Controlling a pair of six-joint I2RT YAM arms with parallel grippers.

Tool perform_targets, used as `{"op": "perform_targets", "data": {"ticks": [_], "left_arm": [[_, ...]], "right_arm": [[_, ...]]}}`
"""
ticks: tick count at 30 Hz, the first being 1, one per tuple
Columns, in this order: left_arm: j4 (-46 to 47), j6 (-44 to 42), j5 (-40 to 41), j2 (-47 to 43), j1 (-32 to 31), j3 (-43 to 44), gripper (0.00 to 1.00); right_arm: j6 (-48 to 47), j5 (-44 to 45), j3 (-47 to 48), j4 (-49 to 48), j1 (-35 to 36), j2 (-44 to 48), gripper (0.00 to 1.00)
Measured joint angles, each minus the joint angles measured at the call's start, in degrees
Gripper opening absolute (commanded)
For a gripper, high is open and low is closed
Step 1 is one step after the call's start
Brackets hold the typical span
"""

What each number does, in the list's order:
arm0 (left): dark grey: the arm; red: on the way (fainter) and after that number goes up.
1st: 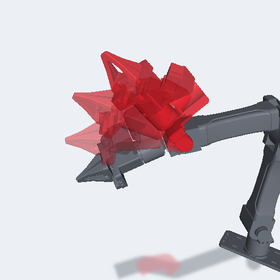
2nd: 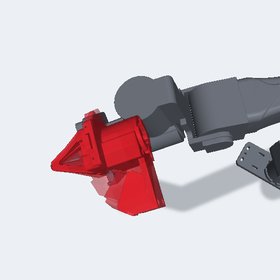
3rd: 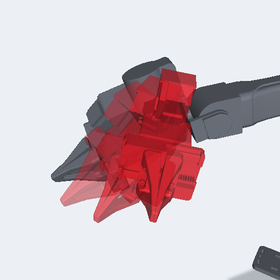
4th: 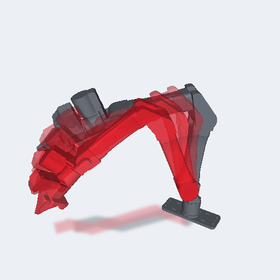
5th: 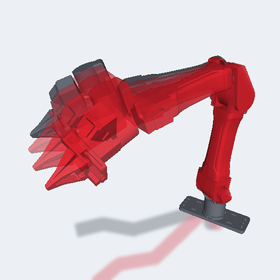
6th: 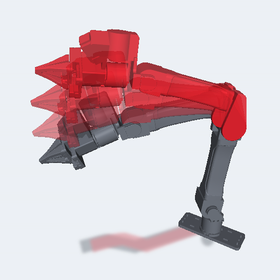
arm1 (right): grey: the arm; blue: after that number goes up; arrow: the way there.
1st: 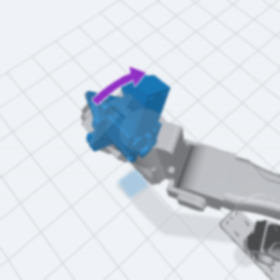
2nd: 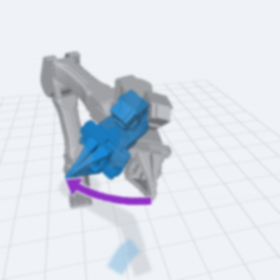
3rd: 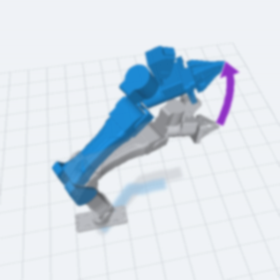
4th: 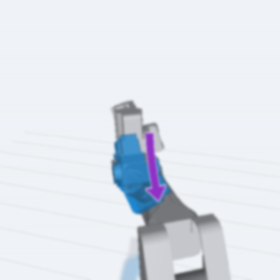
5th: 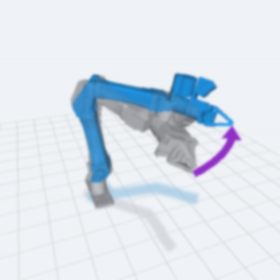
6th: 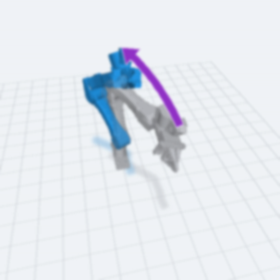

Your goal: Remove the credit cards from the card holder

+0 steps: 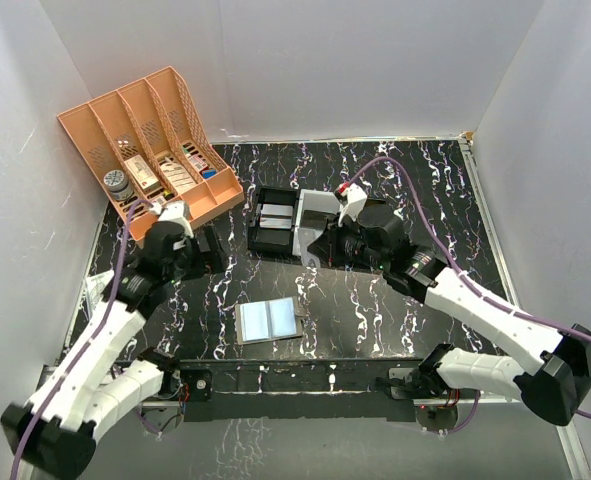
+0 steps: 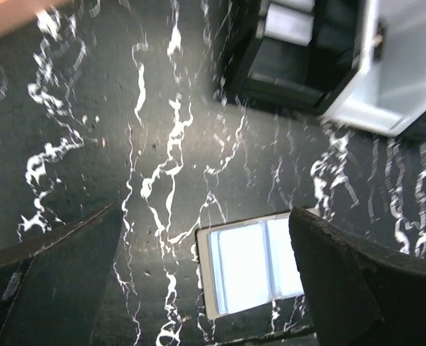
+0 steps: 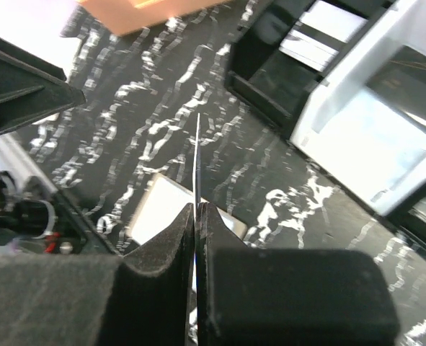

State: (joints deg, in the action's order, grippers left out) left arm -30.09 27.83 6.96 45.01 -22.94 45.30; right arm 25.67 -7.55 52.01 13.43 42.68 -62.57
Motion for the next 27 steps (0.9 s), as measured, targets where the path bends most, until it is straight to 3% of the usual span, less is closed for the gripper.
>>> {"op": "perform_targets", "data": {"ticks": [6,16,27], "left_arm": [[-0.81,-0.90,-1.79,15.02,1.07,0.13,0.99],[0.96,-2.23,0.72,7.10,2.21,-2.69,0.99],[2.36,-2.58,3.56,7.91,2.23,-3.06,0.99]], "right_arm": [[-6.23,4.76,3.41,7.17,0.00,-3.80,0.00],[-5.86,4.68,2.93,5.68,0.00,-5.90,0.00],[-8.68,8.07,3.48,-2.12,2.86,-12.46,0.00]]}}
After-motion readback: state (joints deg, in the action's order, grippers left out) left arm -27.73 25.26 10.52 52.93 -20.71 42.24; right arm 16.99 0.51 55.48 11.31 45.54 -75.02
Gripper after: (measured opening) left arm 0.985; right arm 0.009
